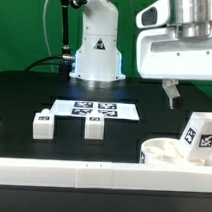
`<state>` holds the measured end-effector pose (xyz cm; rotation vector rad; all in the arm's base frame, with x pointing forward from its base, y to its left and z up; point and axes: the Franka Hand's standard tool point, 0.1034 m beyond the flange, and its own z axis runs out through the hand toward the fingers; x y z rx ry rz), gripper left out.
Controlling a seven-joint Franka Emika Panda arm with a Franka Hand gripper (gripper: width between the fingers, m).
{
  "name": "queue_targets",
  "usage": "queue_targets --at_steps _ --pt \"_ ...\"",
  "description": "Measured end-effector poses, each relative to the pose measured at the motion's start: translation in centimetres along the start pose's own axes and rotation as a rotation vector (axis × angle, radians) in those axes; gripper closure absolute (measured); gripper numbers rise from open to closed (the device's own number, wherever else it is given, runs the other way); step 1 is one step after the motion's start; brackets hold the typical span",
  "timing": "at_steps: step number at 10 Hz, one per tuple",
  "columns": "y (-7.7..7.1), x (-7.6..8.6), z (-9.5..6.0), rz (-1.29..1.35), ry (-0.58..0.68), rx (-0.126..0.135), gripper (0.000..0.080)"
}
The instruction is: Assemble stool
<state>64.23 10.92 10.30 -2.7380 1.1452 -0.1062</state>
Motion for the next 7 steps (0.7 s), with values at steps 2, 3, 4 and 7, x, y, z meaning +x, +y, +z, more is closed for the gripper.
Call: queue_targets --at_steps 2,3,4,7 --pt "0.0 0.0 0.0 -0.152 0.000 -0.001 0.0150" --pt "0.1 0.0 0.0 -0.238 0.000 -0.001 0.0150" --pt "0.0 0.2 -0.3 -0.330 0.002 0.002 0.0150" --pt "-1.0 -0.5 -0.9 -0.759 0.008 0.007 0.0150"
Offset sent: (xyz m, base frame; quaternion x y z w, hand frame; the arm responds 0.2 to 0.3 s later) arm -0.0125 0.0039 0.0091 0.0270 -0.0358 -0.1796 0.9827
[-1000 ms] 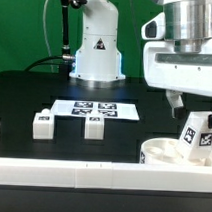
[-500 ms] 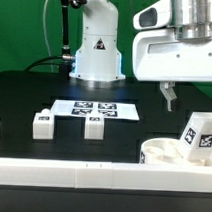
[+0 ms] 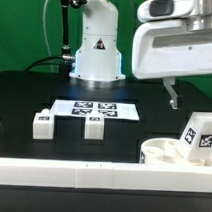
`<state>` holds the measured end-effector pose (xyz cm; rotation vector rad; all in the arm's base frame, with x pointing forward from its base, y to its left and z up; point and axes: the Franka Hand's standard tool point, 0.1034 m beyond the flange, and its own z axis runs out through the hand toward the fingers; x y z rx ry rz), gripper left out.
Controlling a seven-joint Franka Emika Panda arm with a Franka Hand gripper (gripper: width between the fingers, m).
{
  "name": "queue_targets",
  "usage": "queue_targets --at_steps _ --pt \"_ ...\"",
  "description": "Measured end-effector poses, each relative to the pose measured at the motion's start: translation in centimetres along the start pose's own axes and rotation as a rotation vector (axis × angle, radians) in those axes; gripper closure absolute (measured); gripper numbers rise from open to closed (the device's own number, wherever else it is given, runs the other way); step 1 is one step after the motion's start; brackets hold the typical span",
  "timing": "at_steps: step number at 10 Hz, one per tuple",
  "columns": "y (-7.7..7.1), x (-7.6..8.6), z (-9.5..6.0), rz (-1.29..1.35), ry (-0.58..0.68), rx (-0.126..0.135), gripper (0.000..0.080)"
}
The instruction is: Assemble stool
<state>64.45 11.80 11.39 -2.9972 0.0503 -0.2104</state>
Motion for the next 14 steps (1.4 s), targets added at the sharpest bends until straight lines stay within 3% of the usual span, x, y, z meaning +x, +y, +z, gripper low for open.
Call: queue_targets --at_steps 5,8,10,14 --pt "0.2 -0.1 0.2 -0.372 0.001 -0.003 0.0150" --pt "-0.7 -0.3 0.6 -0.708 -0.042 -0.048 0.0150" --pt "-0.6 -0.1 1.4 -0.881 -0.078 -0.045 0.0150" --pt "0.0 0.0 1.4 -1.111 -0.091 -0.052 0.0150"
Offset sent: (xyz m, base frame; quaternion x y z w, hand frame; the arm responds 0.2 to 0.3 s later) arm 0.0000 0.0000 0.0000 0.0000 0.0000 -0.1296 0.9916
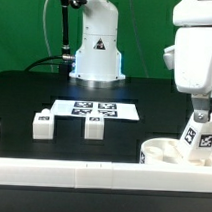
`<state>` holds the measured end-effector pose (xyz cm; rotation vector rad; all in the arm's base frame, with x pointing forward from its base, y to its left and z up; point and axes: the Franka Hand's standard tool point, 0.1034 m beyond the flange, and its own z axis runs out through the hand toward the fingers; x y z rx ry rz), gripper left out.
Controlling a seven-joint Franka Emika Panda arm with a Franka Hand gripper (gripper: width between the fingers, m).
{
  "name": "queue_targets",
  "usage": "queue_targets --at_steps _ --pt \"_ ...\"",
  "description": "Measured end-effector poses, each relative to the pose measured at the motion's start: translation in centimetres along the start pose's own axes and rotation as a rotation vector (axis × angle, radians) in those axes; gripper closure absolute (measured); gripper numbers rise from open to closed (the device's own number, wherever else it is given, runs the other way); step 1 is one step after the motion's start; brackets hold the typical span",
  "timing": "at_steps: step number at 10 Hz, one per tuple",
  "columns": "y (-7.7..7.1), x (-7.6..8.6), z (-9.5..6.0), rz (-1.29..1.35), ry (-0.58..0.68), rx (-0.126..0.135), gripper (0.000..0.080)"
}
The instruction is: Assemble stool
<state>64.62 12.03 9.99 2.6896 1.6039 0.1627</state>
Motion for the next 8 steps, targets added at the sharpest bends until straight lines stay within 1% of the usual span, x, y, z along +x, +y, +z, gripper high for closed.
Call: queue_targets --at_steps 3,5,8 --pt "0.17 -0.24 0.34 -0.283 -0.034 -0.004 0.0150" --pt "0.09 -0.42 0.75 -0.422 -0.049 -0.004 0.0150" --pt "0.21 -0.71 0.94 -0.612 -0.070 -0.005 0.0150"
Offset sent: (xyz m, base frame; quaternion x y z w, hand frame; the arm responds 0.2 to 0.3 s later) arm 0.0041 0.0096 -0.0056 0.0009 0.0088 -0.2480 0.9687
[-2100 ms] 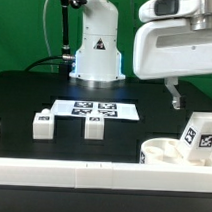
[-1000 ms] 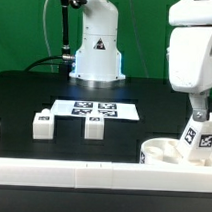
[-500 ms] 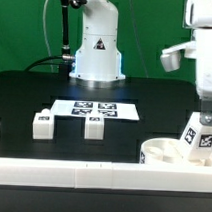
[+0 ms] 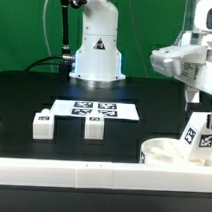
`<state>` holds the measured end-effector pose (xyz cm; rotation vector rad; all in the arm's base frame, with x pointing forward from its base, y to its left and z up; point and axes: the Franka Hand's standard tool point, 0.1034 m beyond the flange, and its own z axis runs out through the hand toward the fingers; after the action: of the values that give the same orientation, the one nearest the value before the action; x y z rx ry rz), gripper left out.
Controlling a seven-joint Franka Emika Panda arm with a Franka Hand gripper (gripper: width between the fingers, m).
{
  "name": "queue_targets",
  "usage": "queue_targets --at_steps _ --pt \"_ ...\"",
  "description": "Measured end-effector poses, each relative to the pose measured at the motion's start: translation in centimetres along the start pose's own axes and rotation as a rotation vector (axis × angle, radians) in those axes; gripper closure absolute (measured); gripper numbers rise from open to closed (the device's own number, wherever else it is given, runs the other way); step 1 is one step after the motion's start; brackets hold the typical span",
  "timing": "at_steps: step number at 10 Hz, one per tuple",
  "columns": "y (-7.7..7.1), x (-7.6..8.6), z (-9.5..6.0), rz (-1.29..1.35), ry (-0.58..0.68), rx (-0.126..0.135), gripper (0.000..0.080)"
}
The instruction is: Assemble stool
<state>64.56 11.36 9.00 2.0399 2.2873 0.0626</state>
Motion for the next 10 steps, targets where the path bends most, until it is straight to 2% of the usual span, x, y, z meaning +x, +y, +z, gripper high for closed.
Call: queue_targets --at_steps 2,3,4,9,10 --pt "-0.10 -0.06 0.23 0.006 -0.002 0.003 0.0162" --pt "-0.10 -0.13 0.24 0.007 -0.003 0.003 0.0331" --pt "-0.26 -0.17 0.31 0.007 -0.004 0.010 0.0461" --pt "-0.31 -0.26 0.33 0.081 -0.004 0.013 0.0461" --pt "-0.35 -0.59 0.34 0.186 -0.007 0.021 0.0461"
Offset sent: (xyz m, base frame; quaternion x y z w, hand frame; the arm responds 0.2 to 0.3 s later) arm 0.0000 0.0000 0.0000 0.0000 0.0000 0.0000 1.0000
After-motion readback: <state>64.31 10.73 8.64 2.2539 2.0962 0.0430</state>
